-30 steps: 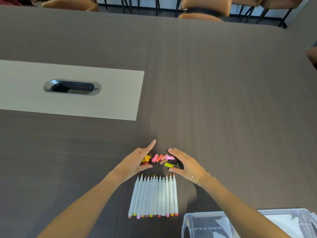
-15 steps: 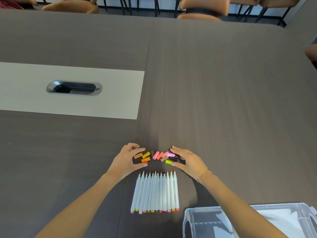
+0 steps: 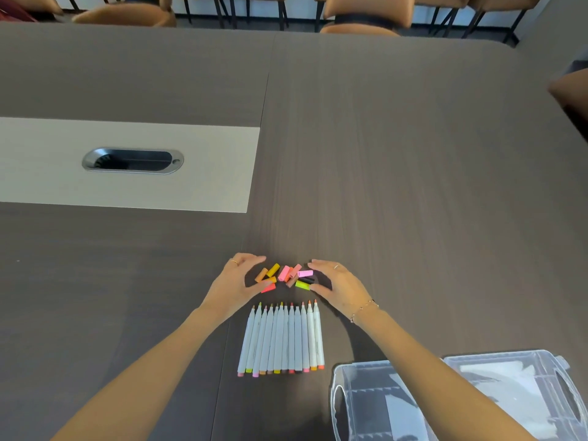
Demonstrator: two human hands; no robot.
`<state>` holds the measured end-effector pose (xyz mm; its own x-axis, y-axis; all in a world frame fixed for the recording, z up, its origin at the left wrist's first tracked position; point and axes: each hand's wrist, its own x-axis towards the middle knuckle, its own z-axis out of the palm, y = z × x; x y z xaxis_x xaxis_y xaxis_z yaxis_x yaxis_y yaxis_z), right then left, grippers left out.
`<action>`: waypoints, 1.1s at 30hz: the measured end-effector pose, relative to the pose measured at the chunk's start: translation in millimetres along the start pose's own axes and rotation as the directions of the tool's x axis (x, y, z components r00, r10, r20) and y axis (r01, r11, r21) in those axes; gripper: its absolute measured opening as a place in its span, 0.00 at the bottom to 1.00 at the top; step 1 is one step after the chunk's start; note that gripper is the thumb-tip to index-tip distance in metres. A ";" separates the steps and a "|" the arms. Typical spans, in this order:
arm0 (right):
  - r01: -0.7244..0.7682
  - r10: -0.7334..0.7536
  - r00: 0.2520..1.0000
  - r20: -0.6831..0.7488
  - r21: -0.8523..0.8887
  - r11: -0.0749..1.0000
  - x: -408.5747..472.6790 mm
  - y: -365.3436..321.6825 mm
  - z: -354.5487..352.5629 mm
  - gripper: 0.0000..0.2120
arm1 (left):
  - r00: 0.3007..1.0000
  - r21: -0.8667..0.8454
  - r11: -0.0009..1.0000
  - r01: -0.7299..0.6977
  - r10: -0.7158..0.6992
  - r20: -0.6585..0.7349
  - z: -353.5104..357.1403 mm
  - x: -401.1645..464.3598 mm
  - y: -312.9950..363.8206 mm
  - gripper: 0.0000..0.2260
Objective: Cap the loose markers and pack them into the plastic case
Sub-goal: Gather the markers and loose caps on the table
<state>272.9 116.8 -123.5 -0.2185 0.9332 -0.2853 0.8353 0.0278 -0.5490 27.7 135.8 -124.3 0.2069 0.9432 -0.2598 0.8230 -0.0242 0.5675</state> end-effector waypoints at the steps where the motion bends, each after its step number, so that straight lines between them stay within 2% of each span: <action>1: -0.019 0.019 1.000 -0.014 0.008 1.000 -6.4 1.6 -3.9 0.22 | 1.000 -0.020 1.000 0.019 -0.019 -0.014 -4.4 -2.4 -0.2 0.26; 4: -0.064 0.066 0.997 -0.043 0.043 0.997 -28.1 6.7 -14.9 0.21 | 0.996 -0.059 0.997 0.058 -0.062 -0.063 -15.3 -8.7 6.1 0.25; 7: -0.070 0.078 0.993 -0.084 0.104 0.992 -50.2 11.8 -20.8 0.19 | 0.995 -0.103 0.993 0.055 -0.063 -0.081 -15.2 -17.2 27.8 0.18; 10: -0.037 0.052 0.993 -0.109 0.131 0.991 -73.7 20.9 -24.5 0.17 | 0.998 -0.210 0.977 -0.042 0.032 -0.050 -0.6 -36.6 62.8 0.07; 12: 0.007 0.010 0.993 -0.120 0.146 0.989 -94.5 30.0 -30.0 0.16 | 0.996 -0.297 0.950 -0.093 0.084 -0.040 16.9 -49.3 92.5 0.08; 15: 0.087 -0.055 0.982 -0.180 0.174 0.981 -134.0 53.2 -47.1 0.14 | 0.980 -0.291 0.938 -0.188 0.199 0.009 45.4 -58.5 152.3 0.08; 18: 0.116 -0.057 0.948 -0.312 0.174 0.978 -184.6 90.3 -70.9 0.13 | 0.931 -0.357 0.871 -0.337 0.365 0.014 74.2 -65.4 227.7 0.08; 22: 0.071 0.030 0.838 -0.545 0.164 0.984 -260.8 156.6 -90.9 0.11 | 0.825 -0.434 0.750 -0.499 0.565 0.027 134.2 -79.4 328.3 0.09; 26: -0.037 0.146 0.706 -0.693 0.171 0.985 -341.6 226.7 -93.7 0.10 | 0.655 -0.474 0.625 -0.621 0.745 0.124 212.5 -97.0 415.9 0.10; 30: -0.157 0.239 0.505 -0.830 0.184 0.970 -432.7 294.0 -72.7 0.09 | 0.550 -0.472 0.576 -0.668 0.809 0.208 302.2 -119.6 476.1 0.13; 33: -0.267 0.295 0.390 -0.872 0.200 0.943 -510.2 337.1 -36.2 0.10 | 0.509 -0.446 0.548 -0.708 0.833 0.216 371.8 -151.2 496.1 0.13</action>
<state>684.2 -337.0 -134.6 0.6016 0.6845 0.4119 0.7449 -0.2944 -0.5987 601.4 -142.0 -94.0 0.9055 0.3882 0.1715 0.0689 -0.5331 0.8432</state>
